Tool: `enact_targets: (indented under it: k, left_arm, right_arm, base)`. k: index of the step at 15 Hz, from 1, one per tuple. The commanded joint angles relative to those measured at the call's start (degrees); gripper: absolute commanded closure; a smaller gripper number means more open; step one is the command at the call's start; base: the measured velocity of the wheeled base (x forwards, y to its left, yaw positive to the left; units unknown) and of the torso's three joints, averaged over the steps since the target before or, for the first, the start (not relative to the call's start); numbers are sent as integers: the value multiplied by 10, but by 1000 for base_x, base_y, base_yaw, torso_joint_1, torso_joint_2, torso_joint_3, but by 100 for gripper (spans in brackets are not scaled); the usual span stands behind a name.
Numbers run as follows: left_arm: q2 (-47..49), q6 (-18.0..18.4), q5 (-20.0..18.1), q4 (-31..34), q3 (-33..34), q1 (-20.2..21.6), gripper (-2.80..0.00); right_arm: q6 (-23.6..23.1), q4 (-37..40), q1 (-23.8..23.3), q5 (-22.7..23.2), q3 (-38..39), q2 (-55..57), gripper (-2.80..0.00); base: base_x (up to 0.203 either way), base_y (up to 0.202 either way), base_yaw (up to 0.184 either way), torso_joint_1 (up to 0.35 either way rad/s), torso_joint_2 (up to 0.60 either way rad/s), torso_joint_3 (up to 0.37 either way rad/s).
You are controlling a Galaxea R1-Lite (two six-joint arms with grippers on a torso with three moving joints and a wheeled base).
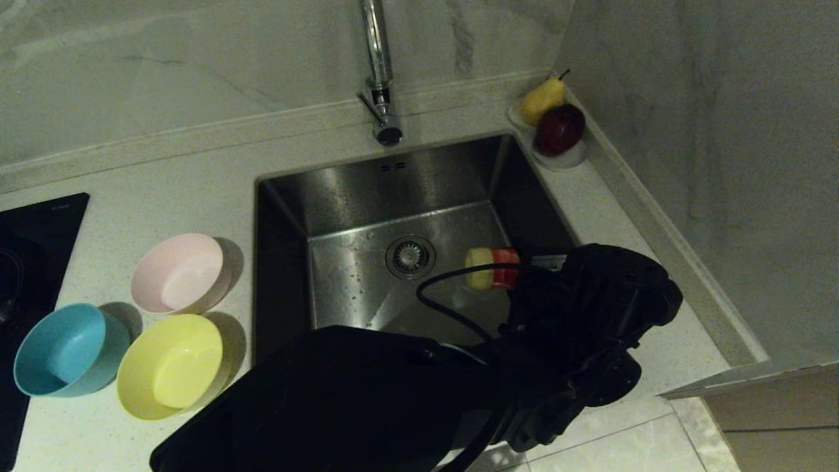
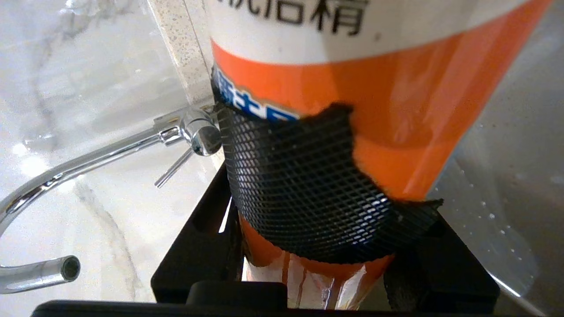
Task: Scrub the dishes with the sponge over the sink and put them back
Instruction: Squeeze it onto the sponge
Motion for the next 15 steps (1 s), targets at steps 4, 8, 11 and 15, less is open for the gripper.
enact_targets:
  k: [4, 8, 11, 15]
  left_arm:
    - [5, 0, 4, -5, 2, 0, 0]
    - [4, 1, 3, -5, 4, -1, 0]
    - [3, 2, 3, -5, 4, -1, 0]
    - [3, 5, 2, -4, 6, -1, 0]
  right_arm:
    - [0, 0, 0, 0, 0, 0, 0]
    - [0, 0, 0, 0, 0, 0, 0]
    - [0, 0, 0, 0, 0, 0, 0]
    - [0, 0, 0, 0, 0, 0, 0]
  base:
    - [0, 0, 0, 0, 0, 0]
    - [0, 0, 0, 0, 0, 0]
    - [0, 0, 0, 0, 0, 0]
    - [0, 0, 0, 0, 0, 0]
